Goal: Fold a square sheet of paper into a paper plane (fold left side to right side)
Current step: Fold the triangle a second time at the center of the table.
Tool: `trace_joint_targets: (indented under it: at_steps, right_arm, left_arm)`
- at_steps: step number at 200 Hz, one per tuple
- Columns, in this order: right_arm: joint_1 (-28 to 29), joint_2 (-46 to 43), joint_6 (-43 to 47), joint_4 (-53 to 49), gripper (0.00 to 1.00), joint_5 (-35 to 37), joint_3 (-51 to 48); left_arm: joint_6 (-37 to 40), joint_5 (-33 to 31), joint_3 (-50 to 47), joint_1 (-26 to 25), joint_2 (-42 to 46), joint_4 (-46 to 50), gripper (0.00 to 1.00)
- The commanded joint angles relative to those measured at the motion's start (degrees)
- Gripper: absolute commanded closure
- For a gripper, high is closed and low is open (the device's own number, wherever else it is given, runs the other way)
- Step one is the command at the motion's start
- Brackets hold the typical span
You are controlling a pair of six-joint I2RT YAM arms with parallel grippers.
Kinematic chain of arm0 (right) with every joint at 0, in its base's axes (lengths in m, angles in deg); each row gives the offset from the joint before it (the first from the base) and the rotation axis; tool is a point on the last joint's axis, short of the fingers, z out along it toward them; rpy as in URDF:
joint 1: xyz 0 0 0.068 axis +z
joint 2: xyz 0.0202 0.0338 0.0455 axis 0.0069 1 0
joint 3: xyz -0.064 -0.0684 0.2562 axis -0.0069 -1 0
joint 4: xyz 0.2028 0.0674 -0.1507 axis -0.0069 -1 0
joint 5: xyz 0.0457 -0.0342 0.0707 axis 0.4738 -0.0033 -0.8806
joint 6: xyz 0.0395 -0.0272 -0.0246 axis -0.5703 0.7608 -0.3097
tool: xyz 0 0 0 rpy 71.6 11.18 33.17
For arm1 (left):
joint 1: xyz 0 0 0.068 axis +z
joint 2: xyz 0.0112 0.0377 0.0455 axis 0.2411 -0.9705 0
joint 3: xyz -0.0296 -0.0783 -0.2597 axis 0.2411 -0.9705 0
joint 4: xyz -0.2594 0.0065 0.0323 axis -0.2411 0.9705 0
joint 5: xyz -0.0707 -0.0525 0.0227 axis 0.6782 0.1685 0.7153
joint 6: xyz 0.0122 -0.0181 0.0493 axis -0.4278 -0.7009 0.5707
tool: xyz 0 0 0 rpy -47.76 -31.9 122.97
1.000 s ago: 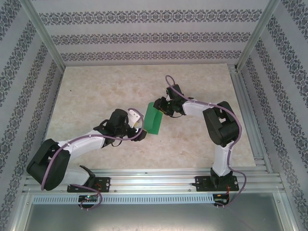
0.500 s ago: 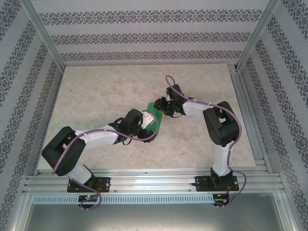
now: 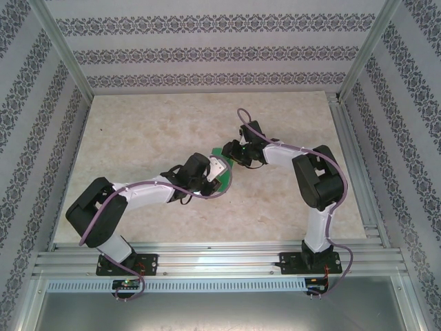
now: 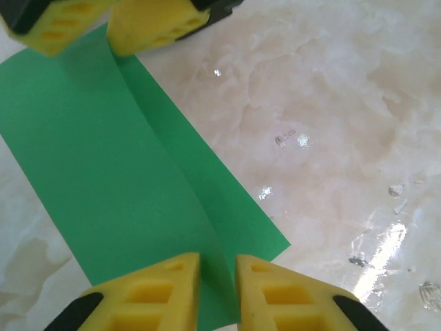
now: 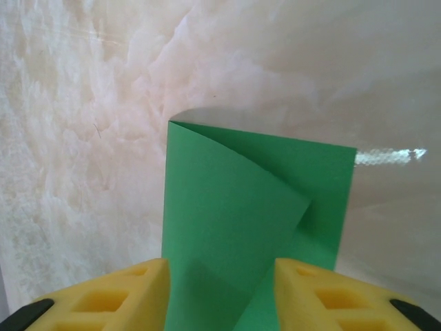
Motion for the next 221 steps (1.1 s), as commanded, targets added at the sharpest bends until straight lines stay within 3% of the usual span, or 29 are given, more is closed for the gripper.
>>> trace_joint_targets:
  at_steps: [1,21,56,87,111,166,221]
  right_arm:
    - [-2.44,-4.48,6.95,-2.19,0.54,-0.05,0.41]
    - [-4.88,-7.13,9.24,-1.43,0.52,-2.18,-2.25]
    - [-6.52,-8.99,11.60,-1.33,0.51,-5.92,-5.10]
    - [-6.49,-8.07,7.49,2.79,0.51,-8.41,-7.76]
    - [-6.32,-7.13,3.38,7.75,0.58,-9.97,-9.72]
    - [-4.38,-5.87,4.10,6.70,0.62,-9.79,-8.69]
    - [-2.50,-4.98,4.15,6.75,0.67,-10.02,-8.23]
  left_arm:
    - [1.12,3.36,2.15,-0.33,0.86,2.99,0.87]
    - [0.78,6.09,3.22,0.39,0.15,3.79,0.96]
    - [-0.38,11.02,4.79,2.85,-1.19,3.95,1.00]
    - [-1.89,14.50,6.57,5.26,-3.14,4.41,1.00]
    - [-2.79,15.70,6.75,7.10,-3.60,4.35,1.00]
    - [-1.63,22.18,8.38,11.69,-5.56,8.67,1.00]
    - [-1.06,23.58,9.59,14.22,-7.38,9.69,1.00]
